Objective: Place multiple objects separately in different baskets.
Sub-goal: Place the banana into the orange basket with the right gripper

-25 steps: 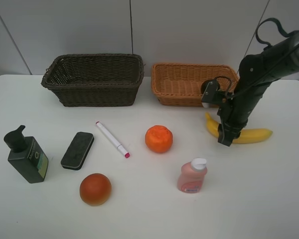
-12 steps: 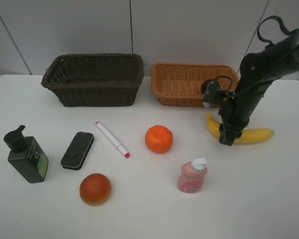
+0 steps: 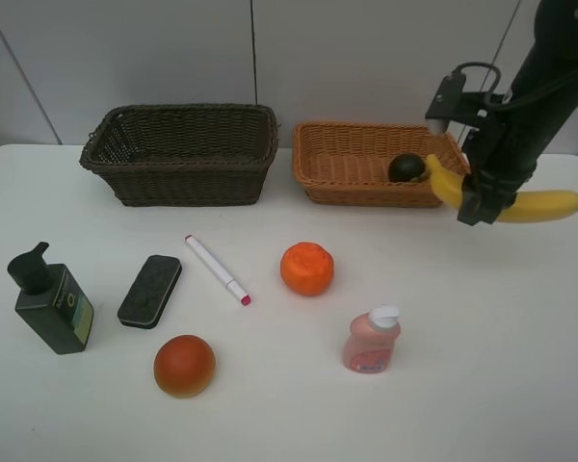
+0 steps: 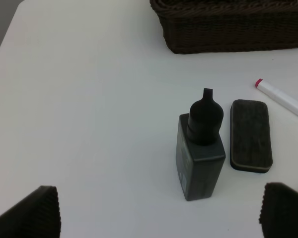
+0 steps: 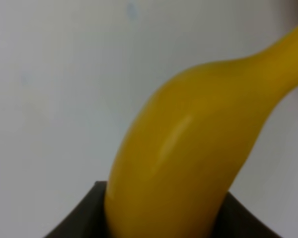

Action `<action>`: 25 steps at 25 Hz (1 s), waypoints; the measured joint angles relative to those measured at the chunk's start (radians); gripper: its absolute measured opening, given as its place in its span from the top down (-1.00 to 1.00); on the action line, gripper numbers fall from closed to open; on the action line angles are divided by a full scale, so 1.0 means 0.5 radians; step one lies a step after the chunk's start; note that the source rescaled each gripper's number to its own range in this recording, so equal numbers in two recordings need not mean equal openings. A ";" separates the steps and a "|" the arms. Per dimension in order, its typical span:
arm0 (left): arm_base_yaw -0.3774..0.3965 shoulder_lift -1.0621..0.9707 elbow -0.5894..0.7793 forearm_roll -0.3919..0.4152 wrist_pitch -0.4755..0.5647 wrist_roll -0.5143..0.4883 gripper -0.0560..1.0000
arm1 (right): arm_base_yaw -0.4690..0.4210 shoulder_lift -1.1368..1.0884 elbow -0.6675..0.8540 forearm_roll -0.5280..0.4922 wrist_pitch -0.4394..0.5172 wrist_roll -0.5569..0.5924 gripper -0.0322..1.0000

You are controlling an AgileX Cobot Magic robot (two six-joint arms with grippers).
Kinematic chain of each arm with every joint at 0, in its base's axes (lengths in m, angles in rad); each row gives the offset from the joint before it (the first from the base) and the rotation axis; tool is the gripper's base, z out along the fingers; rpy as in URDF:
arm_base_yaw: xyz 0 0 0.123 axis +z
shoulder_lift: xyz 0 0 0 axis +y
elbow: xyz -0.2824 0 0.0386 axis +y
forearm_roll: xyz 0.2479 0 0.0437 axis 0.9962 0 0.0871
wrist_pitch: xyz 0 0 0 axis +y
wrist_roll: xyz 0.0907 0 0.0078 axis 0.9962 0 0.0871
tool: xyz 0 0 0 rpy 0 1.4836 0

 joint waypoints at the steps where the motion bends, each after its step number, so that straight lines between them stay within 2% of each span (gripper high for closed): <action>1: 0.000 0.000 0.000 0.000 0.000 0.000 -1.00 | 0.004 -0.017 -0.075 -0.013 0.023 0.000 0.66; 5: 0.000 0.000 0.000 0.000 0.000 0.000 -1.00 | 0.046 -0.014 -0.348 -0.129 0.039 0.000 0.66; 8: 0.000 0.000 0.000 0.000 0.000 0.000 -1.00 | 0.083 0.027 -0.510 -0.208 -0.020 -0.002 0.66; 13: 0.000 0.000 0.000 0.000 0.000 0.000 -1.00 | 0.094 0.248 -0.718 -0.246 -0.178 -0.080 0.66; 21: 0.000 0.000 0.000 0.000 0.000 0.000 -1.00 | 0.123 0.717 -0.897 -0.228 -0.537 -0.106 0.66; 25: 0.000 0.000 0.000 0.000 0.000 0.000 -1.00 | 0.169 0.910 -0.961 -0.227 -0.619 -0.106 0.66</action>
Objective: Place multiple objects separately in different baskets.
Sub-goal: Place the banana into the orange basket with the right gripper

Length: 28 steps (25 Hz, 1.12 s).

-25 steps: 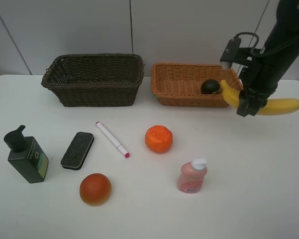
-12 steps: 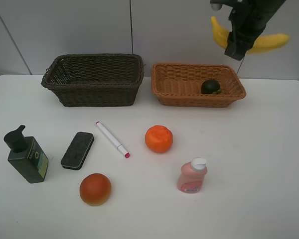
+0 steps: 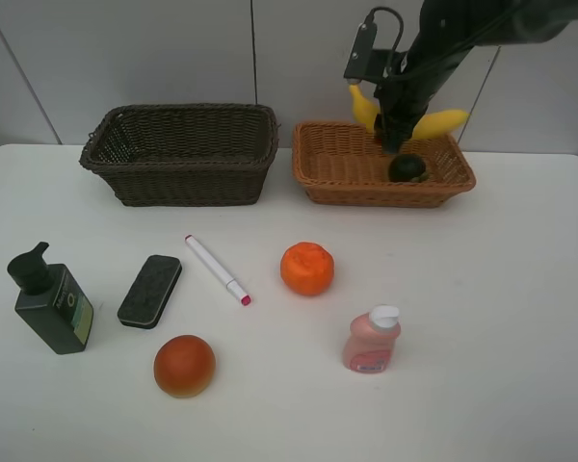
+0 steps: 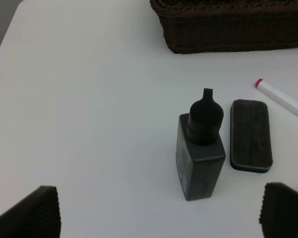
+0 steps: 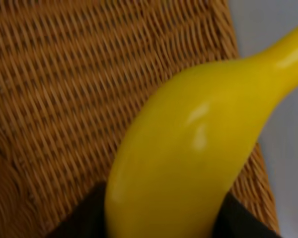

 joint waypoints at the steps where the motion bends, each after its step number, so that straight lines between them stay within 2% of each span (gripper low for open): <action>1: 0.000 0.000 0.000 0.000 0.000 0.000 -1.00 | 0.012 0.041 -0.013 0.005 -0.008 0.000 0.66; 6: 0.000 0.000 0.000 0.000 0.000 0.000 -1.00 | 0.039 0.142 -0.032 0.019 -0.103 -0.008 0.66; 20: 0.000 0.000 0.000 0.000 0.000 0.000 -1.00 | 0.041 0.142 -0.034 0.056 -0.113 -0.008 0.66; 21: 0.000 0.000 0.000 0.000 0.000 0.000 -1.00 | 0.041 0.142 -0.034 0.065 -0.113 -0.008 0.54; 24: 0.000 0.000 0.000 0.000 0.000 0.000 -1.00 | 0.041 0.142 -0.034 0.095 -0.118 -0.008 -0.52; 26: 0.000 0.000 0.000 0.000 0.000 0.000 -1.00 | 0.041 0.142 -0.034 0.097 -0.119 -0.008 -0.81; 28: 0.000 0.000 0.000 0.000 0.000 0.000 -1.00 | 0.041 0.142 -0.034 0.098 -0.119 -0.008 -0.90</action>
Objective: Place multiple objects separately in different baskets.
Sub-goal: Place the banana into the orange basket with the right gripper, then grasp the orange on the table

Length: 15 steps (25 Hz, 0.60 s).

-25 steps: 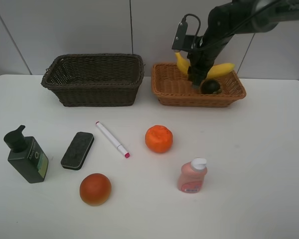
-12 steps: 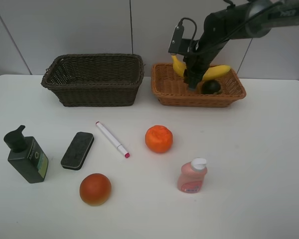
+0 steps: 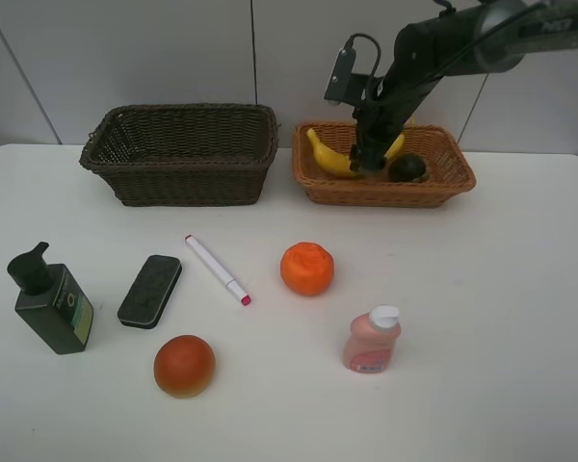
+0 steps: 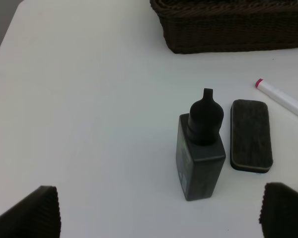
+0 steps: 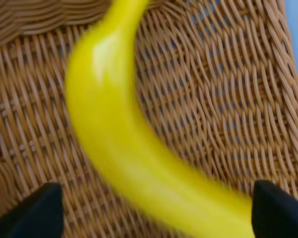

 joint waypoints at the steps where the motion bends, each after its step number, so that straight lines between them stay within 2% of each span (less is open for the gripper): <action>1: 0.000 0.000 0.000 0.000 0.000 0.000 -1.00 | 0.000 0.000 0.000 0.000 0.000 0.000 -0.92; 8: 0.000 0.000 0.000 0.000 0.000 0.000 -1.00 | 0.000 0.000 0.000 0.002 0.014 0.000 -0.94; 15: 0.000 0.000 0.000 0.000 0.000 0.000 -1.00 | 0.000 -0.124 0.000 0.028 0.228 0.000 -0.94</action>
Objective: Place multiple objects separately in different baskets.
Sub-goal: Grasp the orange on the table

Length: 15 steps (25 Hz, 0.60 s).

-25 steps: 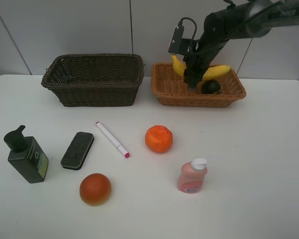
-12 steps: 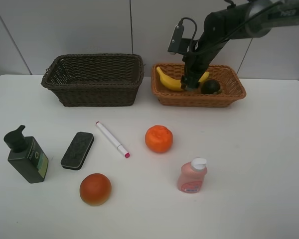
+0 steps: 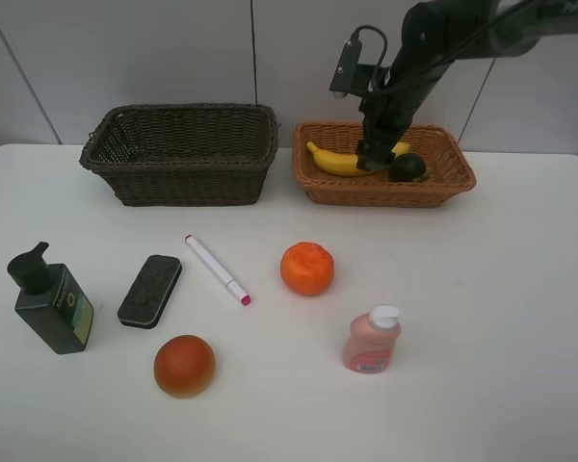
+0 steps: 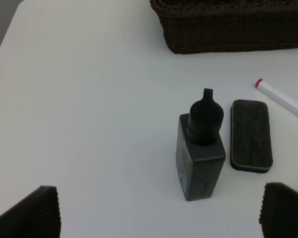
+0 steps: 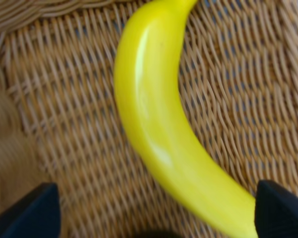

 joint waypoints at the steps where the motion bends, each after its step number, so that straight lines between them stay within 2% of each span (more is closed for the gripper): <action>1: 0.000 0.000 0.000 0.000 0.000 0.000 -1.00 | 0.000 -0.044 0.000 0.020 0.065 0.000 -0.94; 11: 0.000 0.000 0.000 0.000 0.000 0.000 -1.00 | 0.000 -0.442 0.000 0.391 0.852 0.000 -0.94; 15: 0.000 0.000 0.000 0.000 0.000 0.000 -1.00 | 0.011 -0.481 0.000 0.552 0.970 0.002 -0.94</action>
